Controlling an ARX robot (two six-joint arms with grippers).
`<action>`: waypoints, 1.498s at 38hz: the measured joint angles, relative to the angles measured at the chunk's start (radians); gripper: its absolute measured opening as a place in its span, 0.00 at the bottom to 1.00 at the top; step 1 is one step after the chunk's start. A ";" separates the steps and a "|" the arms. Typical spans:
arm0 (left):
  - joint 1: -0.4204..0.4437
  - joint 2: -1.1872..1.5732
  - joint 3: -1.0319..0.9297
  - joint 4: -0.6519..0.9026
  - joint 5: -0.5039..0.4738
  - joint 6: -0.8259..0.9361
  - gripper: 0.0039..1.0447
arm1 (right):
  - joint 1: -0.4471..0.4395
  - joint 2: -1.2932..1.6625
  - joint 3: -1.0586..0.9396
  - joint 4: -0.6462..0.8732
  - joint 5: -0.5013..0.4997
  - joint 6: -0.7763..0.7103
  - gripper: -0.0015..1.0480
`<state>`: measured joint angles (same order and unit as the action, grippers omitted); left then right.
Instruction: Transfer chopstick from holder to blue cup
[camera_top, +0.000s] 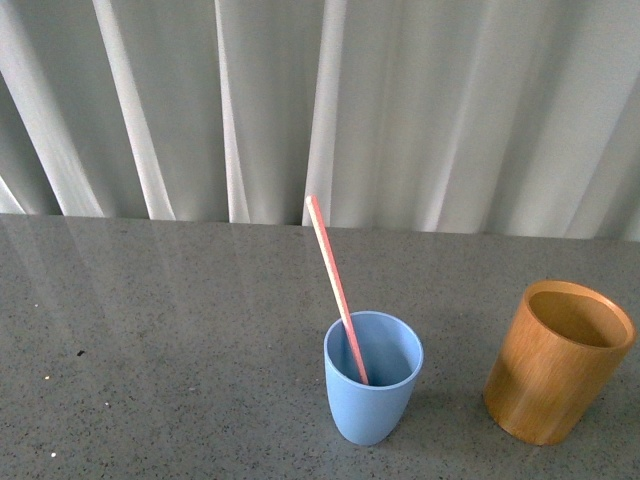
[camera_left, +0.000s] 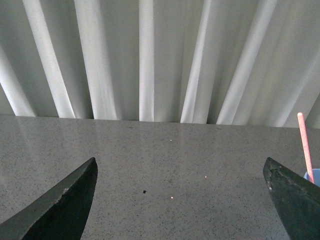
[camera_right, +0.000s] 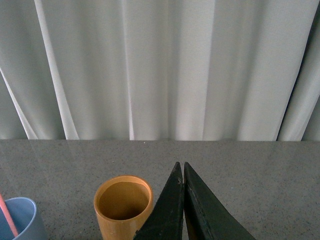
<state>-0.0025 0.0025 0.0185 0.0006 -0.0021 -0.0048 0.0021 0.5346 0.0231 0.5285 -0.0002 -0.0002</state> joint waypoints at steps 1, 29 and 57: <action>0.000 0.000 0.000 0.000 0.000 0.000 0.94 | 0.000 -0.013 0.000 -0.011 0.000 0.000 0.01; 0.000 0.000 0.000 0.000 0.000 0.000 0.94 | 0.000 -0.332 -0.001 -0.322 0.000 0.000 0.01; 0.000 -0.001 0.000 0.000 0.000 0.000 0.94 | 0.000 -0.530 0.000 -0.527 0.001 0.000 0.55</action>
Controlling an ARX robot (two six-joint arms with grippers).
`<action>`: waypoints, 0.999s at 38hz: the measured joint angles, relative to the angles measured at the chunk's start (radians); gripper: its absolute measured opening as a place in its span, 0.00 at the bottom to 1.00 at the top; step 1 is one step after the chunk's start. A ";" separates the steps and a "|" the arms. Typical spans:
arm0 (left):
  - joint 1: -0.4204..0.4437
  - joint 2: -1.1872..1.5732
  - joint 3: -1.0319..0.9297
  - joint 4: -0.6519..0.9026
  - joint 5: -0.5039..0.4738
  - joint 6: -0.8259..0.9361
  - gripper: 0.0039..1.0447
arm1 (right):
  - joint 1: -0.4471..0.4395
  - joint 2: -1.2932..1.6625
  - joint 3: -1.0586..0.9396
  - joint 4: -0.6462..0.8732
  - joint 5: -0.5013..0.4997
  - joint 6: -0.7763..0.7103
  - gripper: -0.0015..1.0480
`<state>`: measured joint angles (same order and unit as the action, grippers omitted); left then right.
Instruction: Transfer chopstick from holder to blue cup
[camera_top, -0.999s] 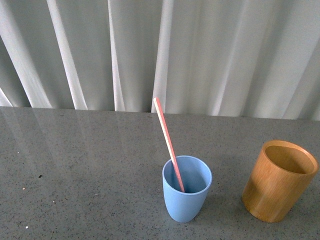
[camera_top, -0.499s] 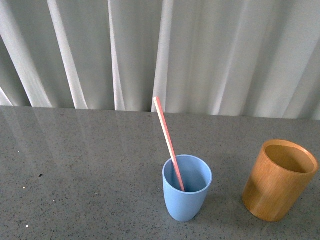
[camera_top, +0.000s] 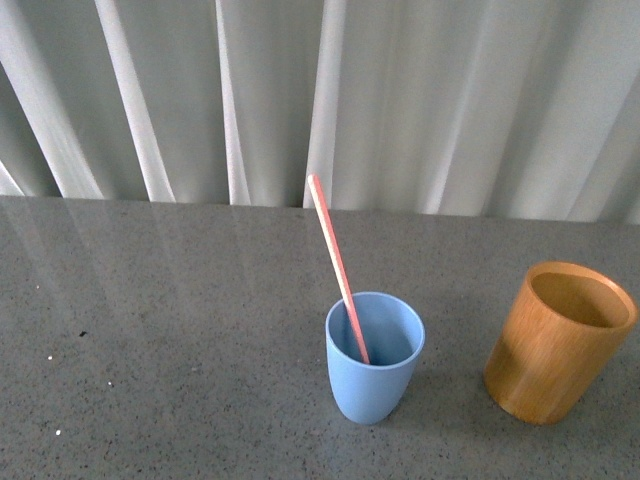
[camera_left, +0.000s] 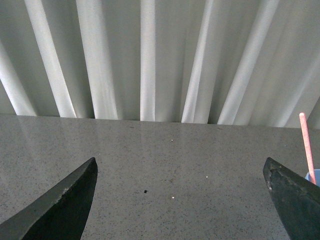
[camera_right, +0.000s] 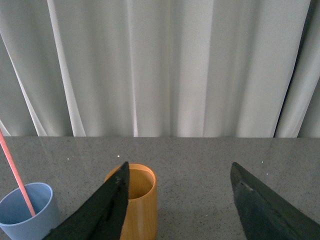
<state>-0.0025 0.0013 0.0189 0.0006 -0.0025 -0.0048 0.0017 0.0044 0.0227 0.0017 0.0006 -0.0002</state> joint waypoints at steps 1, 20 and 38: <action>0.000 0.000 0.000 0.000 0.000 0.000 0.94 | 0.000 0.000 0.000 0.000 0.000 0.000 0.61; 0.000 0.000 0.000 0.000 0.000 0.000 0.94 | 0.000 0.000 0.000 0.000 0.000 0.000 0.90; 0.000 0.000 0.000 0.000 0.000 0.000 0.94 | 0.000 0.000 0.000 0.000 0.000 0.000 0.90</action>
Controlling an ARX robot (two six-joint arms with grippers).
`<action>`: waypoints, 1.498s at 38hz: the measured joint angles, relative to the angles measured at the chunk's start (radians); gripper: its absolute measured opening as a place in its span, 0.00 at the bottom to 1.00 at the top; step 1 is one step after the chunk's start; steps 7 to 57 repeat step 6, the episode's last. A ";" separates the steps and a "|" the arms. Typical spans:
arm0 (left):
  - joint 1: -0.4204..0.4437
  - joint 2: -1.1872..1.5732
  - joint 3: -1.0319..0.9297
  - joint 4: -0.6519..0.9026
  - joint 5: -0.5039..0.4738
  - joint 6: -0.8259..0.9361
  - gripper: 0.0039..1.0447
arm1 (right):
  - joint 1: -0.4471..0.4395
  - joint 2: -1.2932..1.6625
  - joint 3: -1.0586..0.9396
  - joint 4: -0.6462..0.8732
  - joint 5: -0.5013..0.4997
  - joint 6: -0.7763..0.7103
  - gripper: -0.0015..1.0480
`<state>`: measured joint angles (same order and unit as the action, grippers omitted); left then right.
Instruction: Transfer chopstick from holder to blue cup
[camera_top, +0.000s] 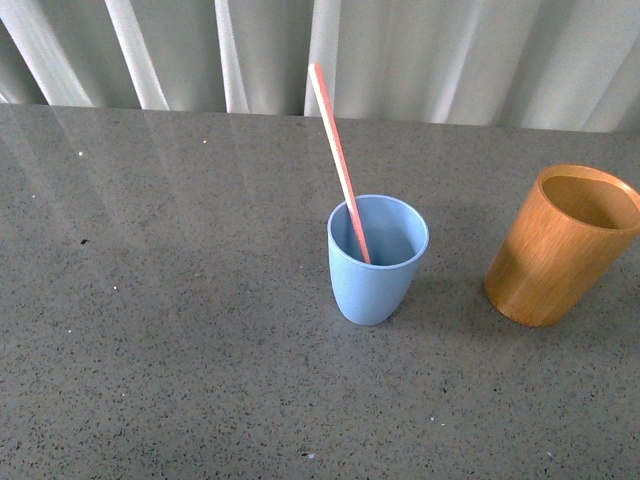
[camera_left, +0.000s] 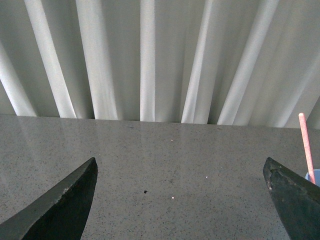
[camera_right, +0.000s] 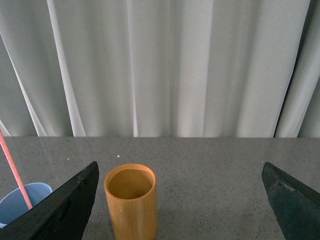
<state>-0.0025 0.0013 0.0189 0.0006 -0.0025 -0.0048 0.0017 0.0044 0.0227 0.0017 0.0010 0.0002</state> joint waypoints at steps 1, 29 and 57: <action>0.000 0.000 0.000 0.000 0.000 0.000 0.94 | 0.000 0.000 0.000 0.000 0.000 0.000 0.90; 0.000 0.000 0.000 0.000 0.000 0.000 0.94 | 0.000 0.000 0.000 0.000 0.000 0.000 0.90; 0.000 0.000 0.000 0.000 0.000 0.000 0.94 | 0.000 0.000 0.000 0.000 0.000 0.000 0.90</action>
